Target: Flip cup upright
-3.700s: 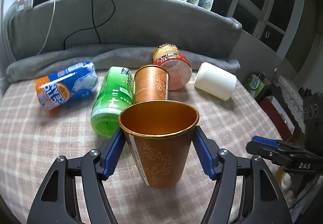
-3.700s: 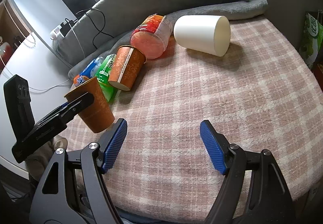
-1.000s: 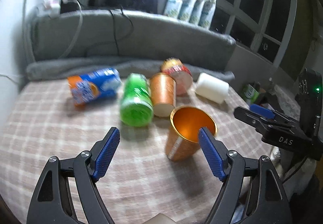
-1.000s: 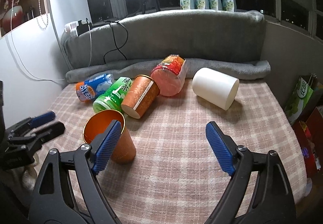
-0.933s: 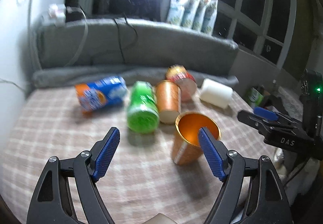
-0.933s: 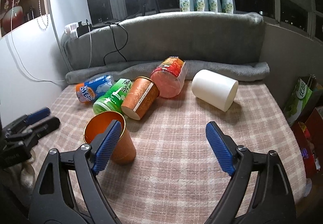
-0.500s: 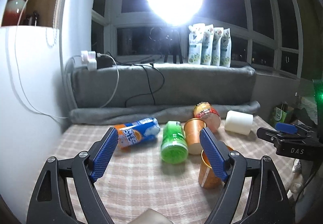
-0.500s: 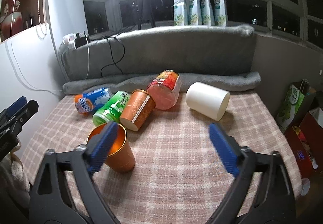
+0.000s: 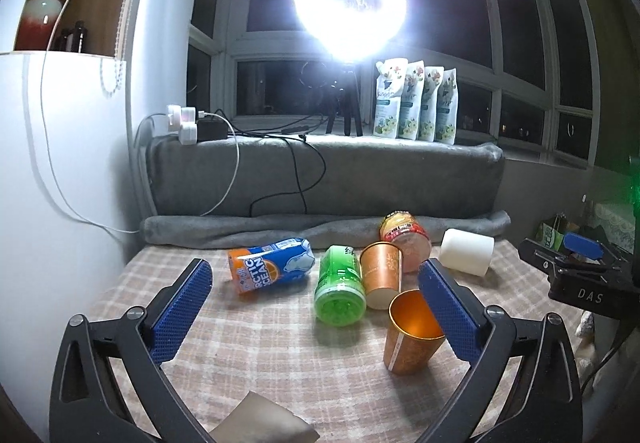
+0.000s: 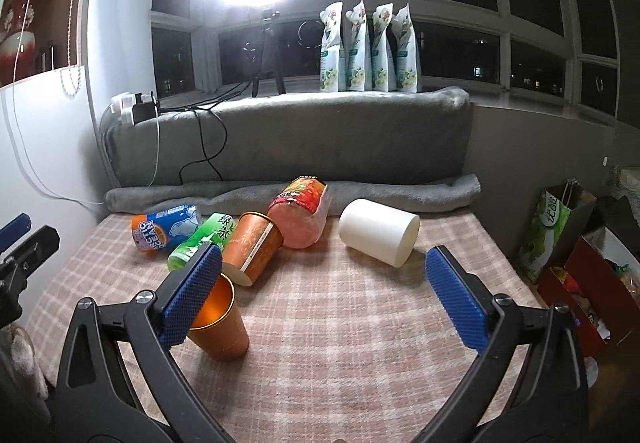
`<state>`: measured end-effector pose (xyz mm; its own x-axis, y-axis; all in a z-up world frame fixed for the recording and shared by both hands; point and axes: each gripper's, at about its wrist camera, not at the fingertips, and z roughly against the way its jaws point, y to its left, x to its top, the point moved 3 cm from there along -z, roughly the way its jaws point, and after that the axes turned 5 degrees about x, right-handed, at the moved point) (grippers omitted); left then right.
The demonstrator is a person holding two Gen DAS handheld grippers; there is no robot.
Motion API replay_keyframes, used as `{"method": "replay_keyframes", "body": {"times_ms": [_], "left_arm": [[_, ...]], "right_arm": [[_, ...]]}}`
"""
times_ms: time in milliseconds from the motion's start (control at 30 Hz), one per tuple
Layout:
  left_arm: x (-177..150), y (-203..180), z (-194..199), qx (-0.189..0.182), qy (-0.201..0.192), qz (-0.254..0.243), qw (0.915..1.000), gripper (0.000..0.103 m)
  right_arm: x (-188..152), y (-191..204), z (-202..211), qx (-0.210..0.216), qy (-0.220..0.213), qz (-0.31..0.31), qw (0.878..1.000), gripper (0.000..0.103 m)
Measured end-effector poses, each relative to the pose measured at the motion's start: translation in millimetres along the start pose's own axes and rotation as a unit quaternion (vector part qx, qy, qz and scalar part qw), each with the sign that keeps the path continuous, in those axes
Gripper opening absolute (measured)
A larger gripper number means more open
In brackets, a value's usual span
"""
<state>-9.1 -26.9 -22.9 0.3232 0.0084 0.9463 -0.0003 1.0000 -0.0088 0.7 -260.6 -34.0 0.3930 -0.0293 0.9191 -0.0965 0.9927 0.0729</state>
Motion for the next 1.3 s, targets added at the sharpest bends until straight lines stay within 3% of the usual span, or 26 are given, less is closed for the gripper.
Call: {"method": "replay_keyframes", "body": {"times_ms": [1300], "left_arm": [[-1.9, -0.5, -2.6, -0.006, 0.012, 0.006, 0.9999, 0.103]], "right_arm": [[4.3, 3.6, 0.7, -0.003, -0.005, 0.01, 1.0, 0.103]]}}
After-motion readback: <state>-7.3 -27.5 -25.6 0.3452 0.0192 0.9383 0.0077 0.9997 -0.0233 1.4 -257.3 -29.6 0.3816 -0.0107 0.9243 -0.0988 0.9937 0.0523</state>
